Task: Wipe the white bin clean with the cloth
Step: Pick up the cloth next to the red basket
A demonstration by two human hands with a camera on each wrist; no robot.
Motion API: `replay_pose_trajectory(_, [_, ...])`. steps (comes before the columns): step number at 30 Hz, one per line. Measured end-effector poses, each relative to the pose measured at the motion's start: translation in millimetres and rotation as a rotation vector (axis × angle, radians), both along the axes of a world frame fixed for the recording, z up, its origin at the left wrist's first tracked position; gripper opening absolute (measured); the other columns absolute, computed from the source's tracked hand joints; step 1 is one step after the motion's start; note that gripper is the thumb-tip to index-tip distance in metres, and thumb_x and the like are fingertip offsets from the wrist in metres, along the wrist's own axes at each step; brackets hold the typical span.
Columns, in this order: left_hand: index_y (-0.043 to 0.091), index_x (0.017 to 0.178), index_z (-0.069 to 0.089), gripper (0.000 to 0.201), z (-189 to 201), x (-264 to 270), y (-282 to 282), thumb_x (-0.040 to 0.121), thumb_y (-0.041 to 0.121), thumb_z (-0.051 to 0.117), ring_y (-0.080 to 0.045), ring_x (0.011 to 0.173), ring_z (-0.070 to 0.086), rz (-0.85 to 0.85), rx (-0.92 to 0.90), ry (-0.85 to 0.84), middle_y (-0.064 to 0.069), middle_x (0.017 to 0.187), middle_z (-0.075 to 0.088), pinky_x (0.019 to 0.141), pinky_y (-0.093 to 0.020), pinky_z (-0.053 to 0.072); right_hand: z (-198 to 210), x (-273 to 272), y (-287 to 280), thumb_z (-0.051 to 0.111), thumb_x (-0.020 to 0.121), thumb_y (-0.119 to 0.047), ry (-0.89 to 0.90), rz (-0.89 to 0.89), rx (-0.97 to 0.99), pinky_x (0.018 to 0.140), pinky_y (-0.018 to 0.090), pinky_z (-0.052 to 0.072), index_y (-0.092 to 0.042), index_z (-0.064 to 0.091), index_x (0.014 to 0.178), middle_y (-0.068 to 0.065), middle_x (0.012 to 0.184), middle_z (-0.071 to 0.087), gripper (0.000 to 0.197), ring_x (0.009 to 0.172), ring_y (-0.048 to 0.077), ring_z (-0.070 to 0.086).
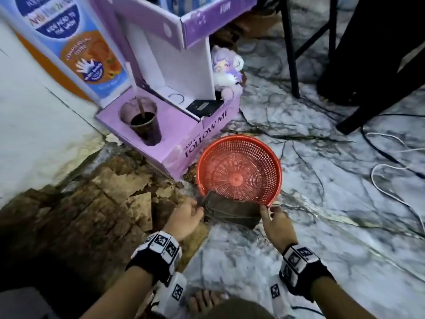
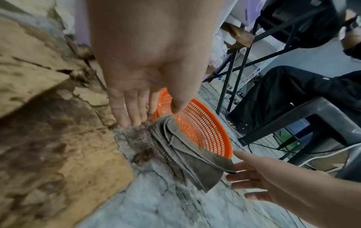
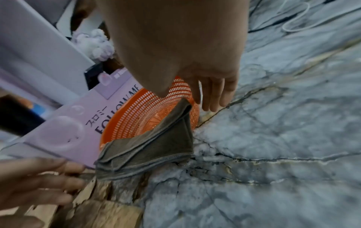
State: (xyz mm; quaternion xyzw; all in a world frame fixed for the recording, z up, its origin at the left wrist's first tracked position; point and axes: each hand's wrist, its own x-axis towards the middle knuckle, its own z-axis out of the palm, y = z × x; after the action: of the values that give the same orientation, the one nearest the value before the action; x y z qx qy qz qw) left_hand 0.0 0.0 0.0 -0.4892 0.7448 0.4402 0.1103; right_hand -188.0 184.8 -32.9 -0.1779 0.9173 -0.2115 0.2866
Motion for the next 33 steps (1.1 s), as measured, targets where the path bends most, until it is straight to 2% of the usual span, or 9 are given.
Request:
replay_pose_trajectory(4, [0.009,0.124,0.053,0.035,-27.9,-17.7,5.2,0.101,0.036,0.057,-0.032,0.108,0.065,0.118,-0.029,0.018,-0.015,0.112,0.067,0.089,-0.034,0.046,-16.6,-9.1,-6.1,0.045,0.103,-0.049,-0.230,-0.094,-0.093,0.083,0.031,0.045,-0.001,0.071,0.112,0.020,0.111,0.071,0.056,0.107,0.036,0.065])
replay_pose_trajectory(7, [0.008,0.124,0.058,0.038,-40.6,-27.5,12.4,0.103,0.040,0.055,-0.035,0.107,0.066,0.143,-0.018,0.051,-0.016,0.111,0.070,0.089,-0.038,0.051,-31.1,-5.2,-3.8,0.052,0.102,-0.044,-0.299,-0.166,-0.180,0.086,0.040,0.054,0.000,0.075,0.100,0.020,0.099,0.075,0.050,0.096,0.035,0.070])
replay_pose_trajectory(12, [0.009,0.108,0.067,0.042,-51.2,-32.4,20.6,0.099,0.050,0.057,-0.033,0.099,0.069,0.207,-0.054,0.075,-0.011,0.097,0.074,0.085,-0.041,0.055,-46.7,7.1,5.5,0.056,0.099,-0.046,-0.298,-0.210,-0.256,0.080,0.042,0.055,-0.004,0.078,0.084,0.014,0.084,0.077,0.049,0.083,0.028,0.071])
replay_pose_trajectory(14, [0.009,0.105,0.072,0.043,-53.5,-31.9,23.3,0.097,0.050,0.061,-0.033,0.097,0.071,0.198,-0.087,0.079,-0.010,0.094,0.076,0.079,-0.037,0.054,-49.9,11.0,10.2,0.059,0.097,-0.046,-0.304,-0.237,-0.284,0.075,0.041,0.053,-0.009,0.076,0.073,0.008,0.072,0.075,0.047,0.071,0.022,0.067])
replay_pose_trajectory(16, [0.009,0.104,0.075,0.040,-54.1,-31.5,25.1,0.096,0.046,0.065,-0.032,0.095,0.071,0.196,-0.128,0.086,-0.011,0.093,0.077,0.073,-0.032,0.048,-54.4,14.7,15.3,0.062,0.095,-0.049,-0.319,-0.259,-0.297,0.070,0.039,0.051,-0.014,0.075,0.071,-0.001,0.063,0.070,0.044,0.061,0.015,0.060])
replay_pose_trajectory(22, [0.011,0.092,0.078,0.046,-51.1,-24.7,26.4,0.092,0.054,0.064,-0.028,0.078,0.075,0.173,-0.128,0.092,-0.007,0.080,0.078,0.079,-0.039,0.059,-51.8,21.1,22.2,0.067,0.088,-0.054,-0.388,-0.260,-0.344,0.084,0.045,0.057,-0.018,0.078,0.089,-0.004,0.074,0.076,0.038,0.075,0.013,0.068])
replay_pose_trajectory(26, [0.011,0.102,0.076,0.031,-35.4,-21.4,27.4,0.098,0.040,0.065,-0.025,0.089,0.072,0.156,-0.141,0.142,-0.006,0.091,0.078,0.080,-0.035,0.054,-36.4,19.9,18.6,0.063,0.091,-0.054,-0.416,-0.197,-0.406,0.094,0.045,0.055,-0.019,0.076,0.105,-0.010,0.093,0.078,0.040,0.095,0.011,0.072])
replay_pose_trajectory(30, [0.018,0.090,0.070,0.022,-10.3,-5.6,25.2,0.100,0.037,0.064,-0.018,0.081,0.071,0.214,-0.129,0.260,0.001,0.082,0.075,0.078,-0.039,0.056,-7.6,18.5,9.4,0.062,0.097,-0.041,-0.433,-0.130,-0.529,0.094,0.049,0.056,-0.017,0.072,0.115,-0.004,0.105,0.077,0.033,0.100,0.015,0.072])
replay_pose_trajectory(33, [0.014,0.096,0.067,0.026,27.0,7.7,17.3,0.099,0.040,0.062,-0.002,0.083,0.067,0.265,-0.092,0.353,0.013,0.085,0.072,0.088,-0.035,0.055,26.1,17.4,-4.9,0.064,0.096,-0.037,-0.430,-0.069,-0.605,0.088,0.048,0.060,-0.016,0.072,0.114,-0.003,0.104,0.078,0.029,0.099,0.018,0.073])
